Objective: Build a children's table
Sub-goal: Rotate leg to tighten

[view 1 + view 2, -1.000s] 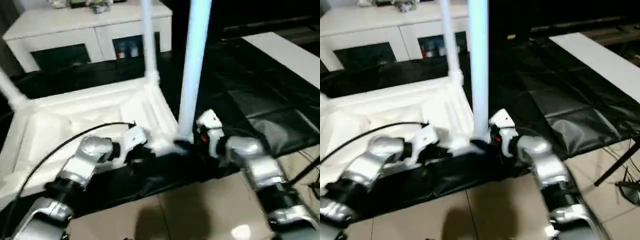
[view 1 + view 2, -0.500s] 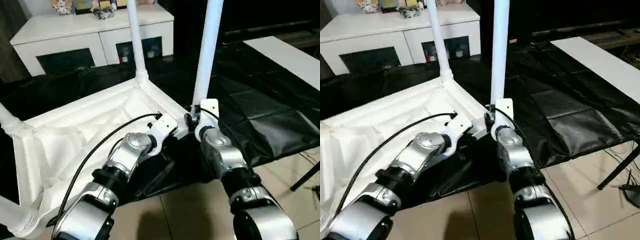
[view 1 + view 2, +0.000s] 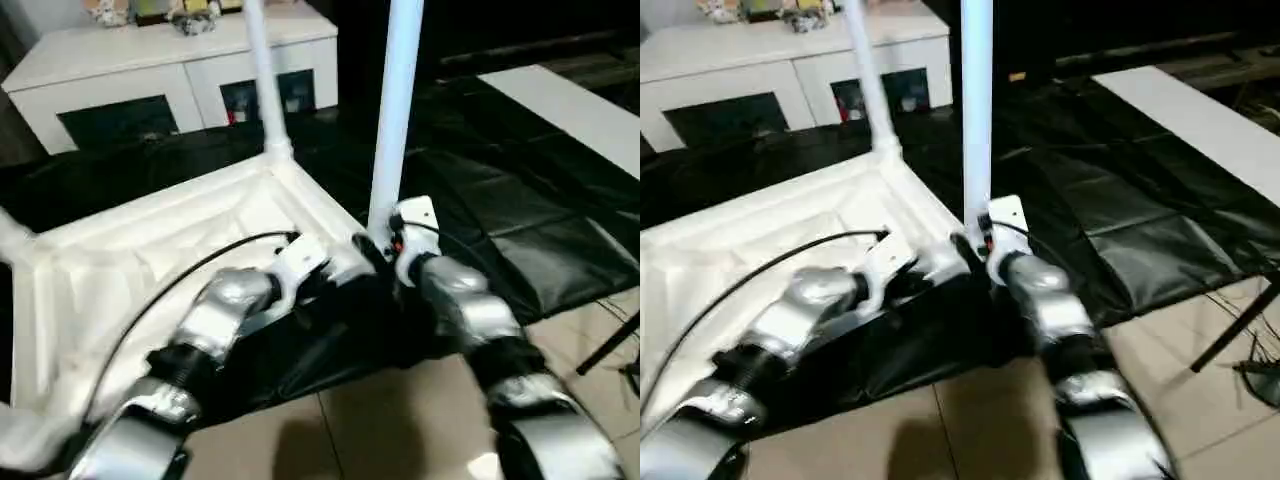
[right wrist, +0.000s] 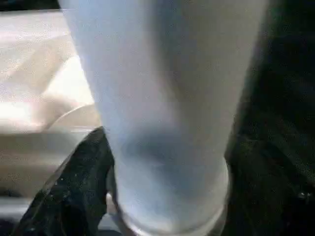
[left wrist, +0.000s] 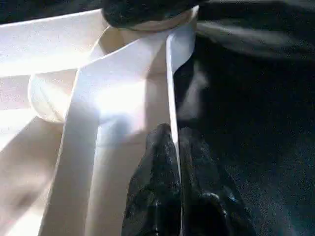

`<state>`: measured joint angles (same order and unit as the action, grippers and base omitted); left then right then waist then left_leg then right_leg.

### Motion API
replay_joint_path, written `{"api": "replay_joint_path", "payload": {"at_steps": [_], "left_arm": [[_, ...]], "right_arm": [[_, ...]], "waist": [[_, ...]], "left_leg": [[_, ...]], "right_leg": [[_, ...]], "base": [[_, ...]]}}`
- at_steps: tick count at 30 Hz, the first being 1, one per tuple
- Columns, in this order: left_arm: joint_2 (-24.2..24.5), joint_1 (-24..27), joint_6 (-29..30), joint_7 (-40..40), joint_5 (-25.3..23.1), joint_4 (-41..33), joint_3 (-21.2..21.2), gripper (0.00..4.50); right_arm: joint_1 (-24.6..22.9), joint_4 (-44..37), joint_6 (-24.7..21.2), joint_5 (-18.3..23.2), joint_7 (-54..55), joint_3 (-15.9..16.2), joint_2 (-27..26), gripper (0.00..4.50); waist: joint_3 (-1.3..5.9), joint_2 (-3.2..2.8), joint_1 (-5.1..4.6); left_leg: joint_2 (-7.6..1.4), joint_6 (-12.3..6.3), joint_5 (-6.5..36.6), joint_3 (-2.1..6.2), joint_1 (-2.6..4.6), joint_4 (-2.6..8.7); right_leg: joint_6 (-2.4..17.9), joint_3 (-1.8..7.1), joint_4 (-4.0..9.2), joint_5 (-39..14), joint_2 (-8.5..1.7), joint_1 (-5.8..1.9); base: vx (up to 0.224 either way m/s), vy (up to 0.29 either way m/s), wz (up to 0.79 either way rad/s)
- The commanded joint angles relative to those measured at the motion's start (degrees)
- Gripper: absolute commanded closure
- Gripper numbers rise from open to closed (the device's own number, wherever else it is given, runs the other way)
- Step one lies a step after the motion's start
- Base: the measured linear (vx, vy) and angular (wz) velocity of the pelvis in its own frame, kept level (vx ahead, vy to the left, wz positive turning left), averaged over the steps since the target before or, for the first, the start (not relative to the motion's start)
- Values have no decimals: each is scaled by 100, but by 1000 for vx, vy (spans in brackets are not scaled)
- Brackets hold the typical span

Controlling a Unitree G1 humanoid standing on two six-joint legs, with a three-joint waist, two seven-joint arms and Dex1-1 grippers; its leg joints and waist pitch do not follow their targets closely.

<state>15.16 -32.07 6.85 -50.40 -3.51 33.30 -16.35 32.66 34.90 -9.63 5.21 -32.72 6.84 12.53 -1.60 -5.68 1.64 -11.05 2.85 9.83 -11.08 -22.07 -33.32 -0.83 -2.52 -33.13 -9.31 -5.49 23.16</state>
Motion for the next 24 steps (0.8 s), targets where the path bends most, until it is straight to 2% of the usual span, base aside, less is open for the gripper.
{"api": "replay_joint_path", "payload": {"at_steps": [1,3,4,6,7,8,9,14,20,24], "left_arm": [[120,213,-276,-603,216,-173,-181,450],[381,326,-269,-1079,320,-375,-228,450],[392,330,-266,-1103,328,-384,-227,450],[575,400,-210,-1506,465,-558,-208,450],[591,406,-205,-1540,475,-572,-207,450],[659,427,-164,-1670,507,-641,-210,450],[715,440,-135,-1765,523,-697,-216,450],[734,415,-150,-1818,546,-689,-197,450],[726,412,-105,-1839,547,-698,-187,450],[729,434,-85,-1863,534,-716,-174,450]], "right_arm": [[-189,-545,-149,120,-863,286,229,88],[-563,-1259,-348,326,-1860,606,815,88],[-578,-1289,-348,333,-1906,621,843,88],[-752,-1608,-363,370,-2444,743,1237,88],[-766,-1632,-364,373,-2489,751,1269,88],[-795,-1718,-429,415,-2641,740,1356,88],[-799,-1773,-504,467,-2751,705,1405,88],[-671,-1759,-693,582,-2738,614,1333,88],[-626,-1727,-783,570,-2864,683,1332,132],[-678,-1729,-762,476,-2967,756,1400,164]], "waist": [[367,97,49],[374,109,123],[369,111,122],[342,91,148],[342,91,148],[326,100,149],[313,97,137],[307,107,110],[332,132,130],[334,138,146]], "left_leg": [[-167,-601,1089,56,80,326],[-177,-696,922,47,94,307],[-176,-704,919,45,82,308],[-186,-576,1255,41,111,334],[-186,-576,1255,41,111,334],[-194,-488,1425,40,115,354],[-193,-368,1629,49,124,383],[-183,-210,1784,56,132,400],[-174,-300,1464,42,118,366],[-173,-346,1360,41,113,355]], "right_leg": [[1375,86,277,-607,-183,-278],[1489,93,233,-336,-179,-276],[1495,94,228,-354,-186,-284],[1473,104,274,-858,-198,-248],[1473,104,274,-858,-198,-248],[1426,116,299,-1102,-203,-240],[1360,124,327,-1387,-200,-231],[1301,136,341,-1539,-195,-205],[1355,139,308,-1189,-200,-218],[1354,137,302,-1185,-207,-226]], "base": [[0,0,0],[0,0,0],[0,0,0],[0,0,0],[0,0,0],[0,0,0],[0,0,0],[0,0,0],[0,0,0],[0,0,0]]}}
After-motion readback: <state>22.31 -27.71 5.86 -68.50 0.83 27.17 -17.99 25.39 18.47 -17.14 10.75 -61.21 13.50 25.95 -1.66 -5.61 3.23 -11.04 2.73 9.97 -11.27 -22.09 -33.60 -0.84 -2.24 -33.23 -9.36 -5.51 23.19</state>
